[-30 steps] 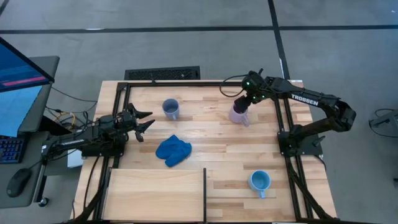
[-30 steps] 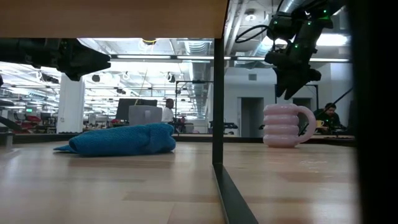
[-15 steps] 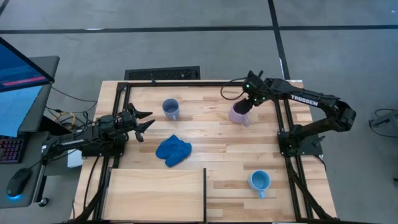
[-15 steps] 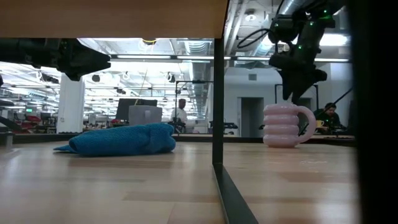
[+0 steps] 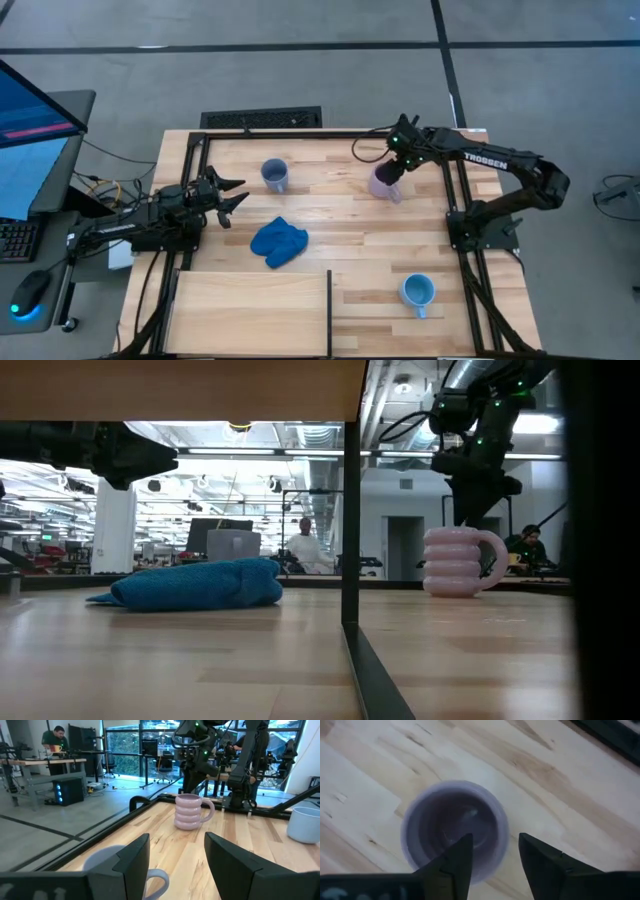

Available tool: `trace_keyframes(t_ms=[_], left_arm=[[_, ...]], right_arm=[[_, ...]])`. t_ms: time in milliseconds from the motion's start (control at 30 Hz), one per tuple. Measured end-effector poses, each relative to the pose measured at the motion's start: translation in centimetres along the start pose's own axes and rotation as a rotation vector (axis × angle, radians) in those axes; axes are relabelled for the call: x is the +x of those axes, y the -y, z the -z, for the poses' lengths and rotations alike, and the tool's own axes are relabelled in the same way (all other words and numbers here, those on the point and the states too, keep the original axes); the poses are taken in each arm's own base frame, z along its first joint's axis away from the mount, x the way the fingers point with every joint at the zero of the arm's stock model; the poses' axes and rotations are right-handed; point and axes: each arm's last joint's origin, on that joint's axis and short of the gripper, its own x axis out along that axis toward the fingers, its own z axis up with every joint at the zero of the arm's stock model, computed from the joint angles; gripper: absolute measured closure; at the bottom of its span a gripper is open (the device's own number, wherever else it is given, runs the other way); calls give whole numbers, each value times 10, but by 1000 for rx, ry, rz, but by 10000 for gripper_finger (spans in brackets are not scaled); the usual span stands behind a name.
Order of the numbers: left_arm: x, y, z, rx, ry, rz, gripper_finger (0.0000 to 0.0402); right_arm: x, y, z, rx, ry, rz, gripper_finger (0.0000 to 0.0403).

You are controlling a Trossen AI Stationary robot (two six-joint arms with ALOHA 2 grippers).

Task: Stack small to large cups/mugs on shelf
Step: Move the violet mug from the top right to the center on the table

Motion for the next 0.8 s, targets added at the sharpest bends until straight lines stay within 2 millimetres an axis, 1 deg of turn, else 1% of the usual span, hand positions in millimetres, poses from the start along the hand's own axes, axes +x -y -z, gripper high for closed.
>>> trace_keyframes(t_ms=[67, 200, 367, 467, 567, 633, 800], left_arm=[[0, 0, 0, 0, 0, 1, 221], [0, 0, 0, -1, 0, 0, 221], [0, 0, 0, -1, 0, 0, 221], [0, 0, 0, -1, 0, 1, 221], [0, 0, 0, -1, 0, 0, 221], [0, 0, 0, 0, 0, 1, 221], [0, 0, 0, 2, 0, 0, 221]], right_arm=[[5, -4, -4, -76, 23, -11, 227], [15, -12, -12, -197, 16, -10, 231], [26, -17, -25, -265, -5, 10, 232], [33, -21, -27, -303, -77, 4, 233], [28, -26, -36, -310, -61, -1, 233], [29, -27, -36, -315, -93, 6, 233], [27, -30, -38, -324, -76, 7, 233]])
